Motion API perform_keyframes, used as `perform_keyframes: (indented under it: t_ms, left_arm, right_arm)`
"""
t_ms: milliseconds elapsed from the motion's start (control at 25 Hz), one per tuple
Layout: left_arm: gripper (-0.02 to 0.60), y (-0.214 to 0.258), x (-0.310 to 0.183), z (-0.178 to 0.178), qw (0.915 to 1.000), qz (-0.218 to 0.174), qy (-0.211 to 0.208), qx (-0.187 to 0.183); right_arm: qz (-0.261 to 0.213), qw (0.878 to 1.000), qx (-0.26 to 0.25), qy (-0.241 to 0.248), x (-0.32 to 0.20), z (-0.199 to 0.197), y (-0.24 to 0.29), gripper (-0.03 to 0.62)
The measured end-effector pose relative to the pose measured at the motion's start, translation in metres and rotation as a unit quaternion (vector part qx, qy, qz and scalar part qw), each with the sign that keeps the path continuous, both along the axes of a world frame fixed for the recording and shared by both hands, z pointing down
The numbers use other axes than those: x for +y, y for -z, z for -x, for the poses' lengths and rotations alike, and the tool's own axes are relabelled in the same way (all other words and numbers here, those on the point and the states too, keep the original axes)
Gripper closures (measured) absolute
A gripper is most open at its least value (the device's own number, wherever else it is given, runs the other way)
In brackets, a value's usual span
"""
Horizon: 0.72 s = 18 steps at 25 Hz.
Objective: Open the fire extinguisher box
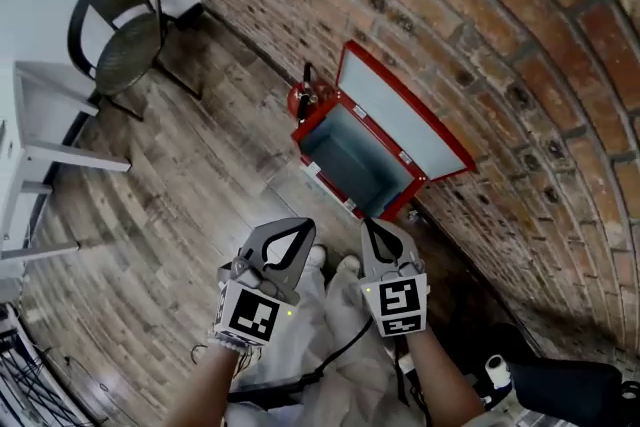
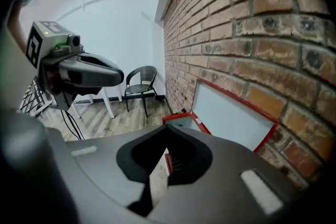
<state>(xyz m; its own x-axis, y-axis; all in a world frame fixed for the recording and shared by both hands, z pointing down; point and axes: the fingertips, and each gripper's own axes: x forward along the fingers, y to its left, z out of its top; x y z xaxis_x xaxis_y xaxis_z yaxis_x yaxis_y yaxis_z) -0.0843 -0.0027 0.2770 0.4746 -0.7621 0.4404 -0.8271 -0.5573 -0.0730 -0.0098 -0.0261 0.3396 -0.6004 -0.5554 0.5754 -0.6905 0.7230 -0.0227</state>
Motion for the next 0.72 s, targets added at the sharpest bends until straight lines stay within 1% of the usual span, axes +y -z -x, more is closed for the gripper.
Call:
perform_keyframes:
  t_ms: [120, 320, 520, 720]
  left_arm:
    - [0.583, 0.04, 0.001, -0.008, 0.9995, -0.023, -0.019, -0.005]
    - [0.583, 0.094, -0.003, -0.013, 0.9979, -0.058, -0.028, -0.002]
    - [0.583, 0.147, -0.008, -0.019, 0.9926, -0.109, -0.053, -0.009]
    - [0.583, 0.188, -0.008, -0.02, 0.989, -0.137, -0.054, -0.002]
  right_arm:
    - [-0.024, 1.0, -0.01, -0.012, -0.002, -0.01, 0.043, 0.585]
    - [-0.067, 0.997, -0.026, -0.022, -0.006, -0.022, 0.104, 0.585]
    - [-0.114, 0.992, -0.047, -0.025, -0.007, -0.027, 0.161, 0.585]
    - [-0.144, 0.987, -0.061, -0.025, -0.005, -0.031, 0.207, 0.585]
